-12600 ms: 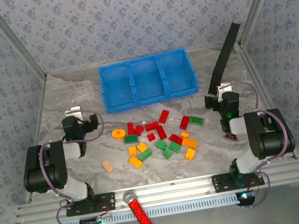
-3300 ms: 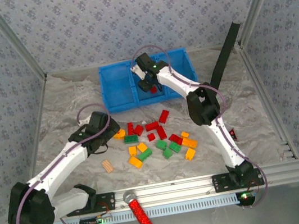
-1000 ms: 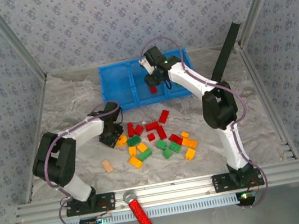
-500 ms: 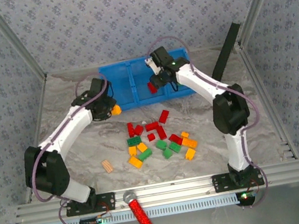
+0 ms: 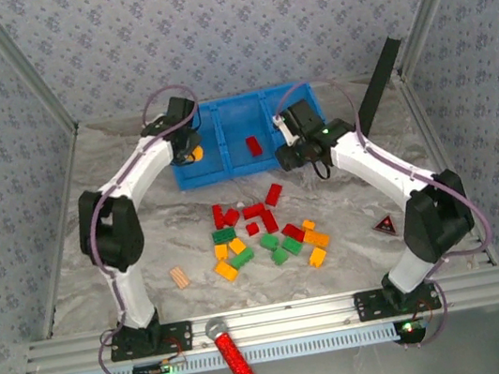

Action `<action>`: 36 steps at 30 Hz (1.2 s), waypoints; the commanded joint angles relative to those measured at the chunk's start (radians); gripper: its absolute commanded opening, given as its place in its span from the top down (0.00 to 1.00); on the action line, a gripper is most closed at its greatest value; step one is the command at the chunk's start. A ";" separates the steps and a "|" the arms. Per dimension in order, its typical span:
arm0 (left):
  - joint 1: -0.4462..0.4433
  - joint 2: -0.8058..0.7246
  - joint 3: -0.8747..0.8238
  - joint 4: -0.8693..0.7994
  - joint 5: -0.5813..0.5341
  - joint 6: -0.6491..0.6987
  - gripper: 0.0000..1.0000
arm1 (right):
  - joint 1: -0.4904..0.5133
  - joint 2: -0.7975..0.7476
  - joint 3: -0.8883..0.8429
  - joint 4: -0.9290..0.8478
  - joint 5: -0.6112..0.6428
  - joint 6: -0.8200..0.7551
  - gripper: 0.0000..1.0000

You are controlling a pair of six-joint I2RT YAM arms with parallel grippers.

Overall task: Sort the legos into containers by color
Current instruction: Place the lego in the container.

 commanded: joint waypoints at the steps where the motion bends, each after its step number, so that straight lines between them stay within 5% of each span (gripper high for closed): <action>1: -0.014 0.052 0.088 -0.033 -0.061 0.080 0.55 | 0.004 -0.041 -0.050 -0.015 -0.015 0.034 0.49; 19: -0.039 0.303 0.258 -0.093 -0.065 0.124 0.54 | 0.066 -0.140 -0.133 -0.094 -0.010 0.090 0.48; 36: -0.039 0.324 0.253 -0.098 -0.048 0.126 0.42 | 0.051 -0.213 -0.322 0.094 -0.210 0.441 0.46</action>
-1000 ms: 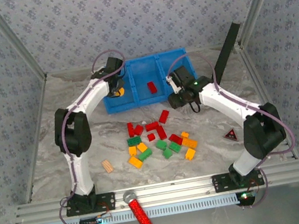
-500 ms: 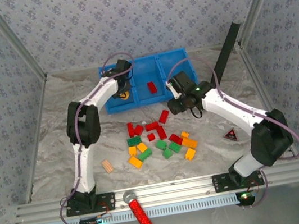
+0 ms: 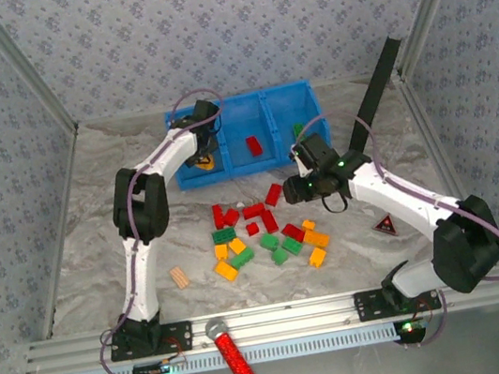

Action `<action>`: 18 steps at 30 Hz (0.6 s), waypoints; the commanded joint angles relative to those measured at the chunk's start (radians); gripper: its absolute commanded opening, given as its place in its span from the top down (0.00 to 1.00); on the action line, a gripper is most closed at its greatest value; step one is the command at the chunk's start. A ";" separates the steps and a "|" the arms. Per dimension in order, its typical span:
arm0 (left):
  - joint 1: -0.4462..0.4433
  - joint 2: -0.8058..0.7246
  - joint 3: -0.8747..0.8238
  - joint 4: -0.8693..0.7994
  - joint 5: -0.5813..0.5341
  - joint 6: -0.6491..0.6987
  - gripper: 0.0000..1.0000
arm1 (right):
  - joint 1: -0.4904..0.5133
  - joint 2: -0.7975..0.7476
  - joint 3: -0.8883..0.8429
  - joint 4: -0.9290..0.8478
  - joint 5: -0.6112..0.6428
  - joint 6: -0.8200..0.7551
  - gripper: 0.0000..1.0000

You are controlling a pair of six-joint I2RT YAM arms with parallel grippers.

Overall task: Sort the legos into containers by color
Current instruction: Place the lego in the container.

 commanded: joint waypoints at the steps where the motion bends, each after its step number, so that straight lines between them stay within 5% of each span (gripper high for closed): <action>1: -0.006 -0.002 0.012 -0.023 -0.003 0.019 0.42 | -0.007 0.016 -0.018 0.073 -0.042 0.116 0.46; 18: -0.012 -0.206 0.023 0.029 -0.075 0.155 0.36 | -0.007 0.278 0.027 0.227 -0.058 0.355 0.43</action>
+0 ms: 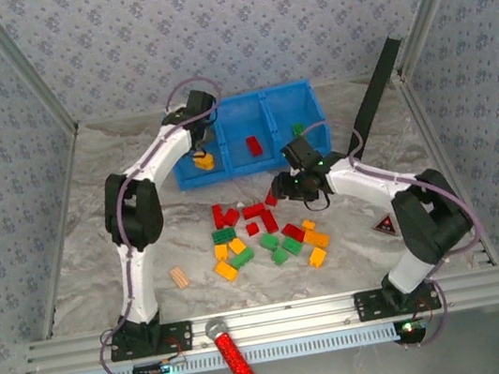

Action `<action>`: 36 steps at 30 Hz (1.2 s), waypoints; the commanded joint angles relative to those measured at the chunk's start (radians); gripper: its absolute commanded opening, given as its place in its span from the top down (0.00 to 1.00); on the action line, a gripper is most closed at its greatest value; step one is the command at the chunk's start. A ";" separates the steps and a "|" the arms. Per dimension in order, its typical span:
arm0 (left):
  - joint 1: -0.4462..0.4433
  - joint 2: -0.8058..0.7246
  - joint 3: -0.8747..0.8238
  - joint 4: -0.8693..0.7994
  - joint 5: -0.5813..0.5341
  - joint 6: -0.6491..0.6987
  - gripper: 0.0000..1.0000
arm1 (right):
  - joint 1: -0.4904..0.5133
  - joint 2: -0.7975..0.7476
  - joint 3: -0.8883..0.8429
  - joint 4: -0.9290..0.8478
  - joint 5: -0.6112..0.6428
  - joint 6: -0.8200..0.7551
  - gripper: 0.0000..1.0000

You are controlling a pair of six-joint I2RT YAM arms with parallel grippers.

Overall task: Sort the legos into containers by color
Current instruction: Place the lego in the container, then pick up the lego from the center of the table.

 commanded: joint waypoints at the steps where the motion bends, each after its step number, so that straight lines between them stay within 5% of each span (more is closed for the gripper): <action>1: -0.009 -0.099 0.024 0.014 -0.043 0.057 0.36 | 0.003 0.051 0.035 0.030 -0.001 0.057 0.43; 18: -0.015 -0.396 -0.072 0.000 -0.105 0.234 0.30 | 0.006 0.233 0.212 -0.012 0.030 0.025 0.42; 24: 0.022 -0.504 -0.106 -0.055 -0.002 0.301 0.27 | 0.025 0.300 0.299 -0.131 0.113 0.008 0.44; 36: 0.062 -0.894 -0.425 0.013 -0.049 0.404 0.22 | 0.068 0.429 0.387 -0.240 0.165 0.003 0.47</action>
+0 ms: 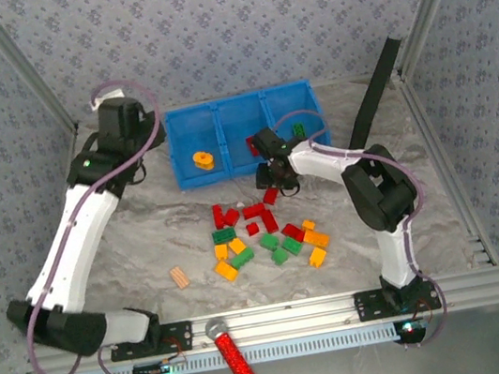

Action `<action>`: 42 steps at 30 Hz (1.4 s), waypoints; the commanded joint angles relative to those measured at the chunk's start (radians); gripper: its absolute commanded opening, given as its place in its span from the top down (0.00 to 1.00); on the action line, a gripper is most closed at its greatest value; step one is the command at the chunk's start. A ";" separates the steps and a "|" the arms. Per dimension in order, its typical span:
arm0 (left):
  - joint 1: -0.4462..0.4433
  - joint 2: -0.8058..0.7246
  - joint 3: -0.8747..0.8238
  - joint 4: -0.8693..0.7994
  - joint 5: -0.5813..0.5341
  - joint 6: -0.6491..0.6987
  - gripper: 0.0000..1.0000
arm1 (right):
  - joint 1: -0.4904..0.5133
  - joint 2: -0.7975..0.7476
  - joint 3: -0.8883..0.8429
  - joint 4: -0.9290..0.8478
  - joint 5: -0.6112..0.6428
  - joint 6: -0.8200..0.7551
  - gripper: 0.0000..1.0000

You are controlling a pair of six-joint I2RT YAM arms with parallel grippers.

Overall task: Sort the legos into containers by color
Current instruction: Pick up the lego from the center of the table.

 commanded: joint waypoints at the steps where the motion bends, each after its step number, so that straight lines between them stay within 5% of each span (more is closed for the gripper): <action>1: 0.012 -0.074 -0.063 0.012 -0.024 0.043 0.21 | 0.024 0.072 0.002 -0.090 0.033 -0.005 0.47; 19: 0.076 -0.253 -0.221 -0.055 -0.019 0.050 0.19 | 0.057 0.113 0.046 -0.224 0.145 -0.032 0.48; 26: 0.090 -0.262 -0.235 -0.063 -0.005 0.051 0.19 | 0.067 0.117 0.051 -0.244 0.161 -0.056 0.71; 31: 0.091 -0.271 -0.263 -0.084 0.034 0.052 0.19 | 0.071 0.072 0.068 -0.272 0.202 -0.173 0.86; 38: 0.080 -0.286 -0.353 -0.169 0.176 -0.031 0.25 | 0.067 0.009 0.268 -0.292 0.273 -0.508 0.88; 42: -0.025 -0.296 -0.444 -0.166 0.210 -0.068 0.25 | 0.061 0.047 0.414 -0.275 0.326 -0.687 0.88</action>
